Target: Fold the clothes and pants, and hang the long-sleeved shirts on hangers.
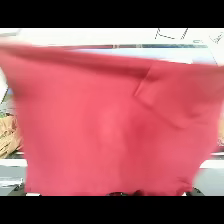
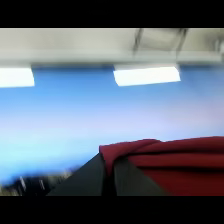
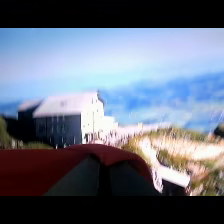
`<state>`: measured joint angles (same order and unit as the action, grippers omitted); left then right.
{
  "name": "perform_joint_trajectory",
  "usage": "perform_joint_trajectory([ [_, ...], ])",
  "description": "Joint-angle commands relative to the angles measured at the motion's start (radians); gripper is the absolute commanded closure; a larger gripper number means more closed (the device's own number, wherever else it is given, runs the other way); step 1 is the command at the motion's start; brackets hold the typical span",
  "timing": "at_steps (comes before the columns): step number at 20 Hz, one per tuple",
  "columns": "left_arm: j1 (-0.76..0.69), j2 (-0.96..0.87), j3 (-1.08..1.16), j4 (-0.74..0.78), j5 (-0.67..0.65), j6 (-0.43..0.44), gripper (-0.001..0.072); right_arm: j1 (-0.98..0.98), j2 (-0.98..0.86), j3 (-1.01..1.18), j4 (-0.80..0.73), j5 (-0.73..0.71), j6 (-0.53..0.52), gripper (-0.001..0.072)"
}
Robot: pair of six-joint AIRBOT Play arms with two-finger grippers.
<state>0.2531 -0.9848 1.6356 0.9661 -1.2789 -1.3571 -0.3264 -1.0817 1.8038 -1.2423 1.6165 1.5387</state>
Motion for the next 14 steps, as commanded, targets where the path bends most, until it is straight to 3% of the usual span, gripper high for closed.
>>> perform_joint_trajectory([
  [1,-0.065,-0.147,-0.377,0.003,0.070,0.015,0.0683,0.099,-0.183,-0.352,-0.012,-0.029,0.028,0.0684],
  [4,-0.108,-0.337,-0.519,0.002,0.253,0.014,0.0682,0.187,-0.379,-0.452,-0.011,-0.285,0.109,0.0683],
  [10,-0.099,-0.632,-0.335,-0.061,0.420,0.016,0.0683,0.200,-0.603,-0.306,0.115,-0.810,0.133,0.0682],
  [12,-0.106,-0.690,-0.254,-0.061,0.431,0.015,0.0682,0.200,-0.642,-0.257,0.117,-0.915,0.134,0.0682],
  [14,-0.123,-0.744,-0.199,-0.062,0.433,0.014,0.0683,0.200,-0.686,-0.246,0.136,-0.924,0.134,0.0681],
])
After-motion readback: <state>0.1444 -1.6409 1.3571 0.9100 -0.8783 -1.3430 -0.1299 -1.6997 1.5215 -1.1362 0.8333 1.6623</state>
